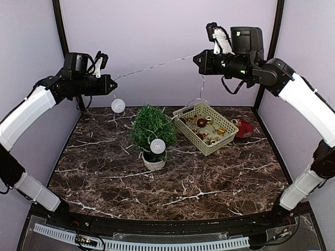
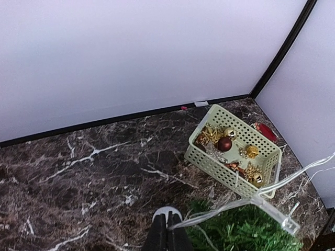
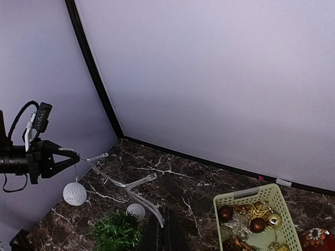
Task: Decorate the small christmas tree
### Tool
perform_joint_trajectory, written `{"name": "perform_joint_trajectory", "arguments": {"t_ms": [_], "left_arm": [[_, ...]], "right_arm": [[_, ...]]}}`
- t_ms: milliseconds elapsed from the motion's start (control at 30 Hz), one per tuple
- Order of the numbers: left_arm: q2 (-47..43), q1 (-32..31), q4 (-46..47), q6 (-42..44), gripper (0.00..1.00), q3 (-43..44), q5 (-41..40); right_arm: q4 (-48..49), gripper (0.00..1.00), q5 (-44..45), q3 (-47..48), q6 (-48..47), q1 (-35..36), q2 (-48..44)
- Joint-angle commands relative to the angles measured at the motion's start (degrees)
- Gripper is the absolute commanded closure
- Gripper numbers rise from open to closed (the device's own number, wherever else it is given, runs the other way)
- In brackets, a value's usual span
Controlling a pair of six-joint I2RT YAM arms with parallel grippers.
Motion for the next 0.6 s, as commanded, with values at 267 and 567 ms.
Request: {"name": "perform_joint_trajectory", "arguments": {"t_ms": [267,567], "left_arm": [[22.9,0.5,2.4,2.6,1.00,26.2,17.2],[36.6,-7.0,2.1,5.3,1.00,43.9,19.3]], "right_arm": [[-2.0,1.00,3.8,-10.9,3.3,-7.1,-14.5],[-8.4,1.00,-3.2,-16.0,0.8,-7.4,-20.9]]}}
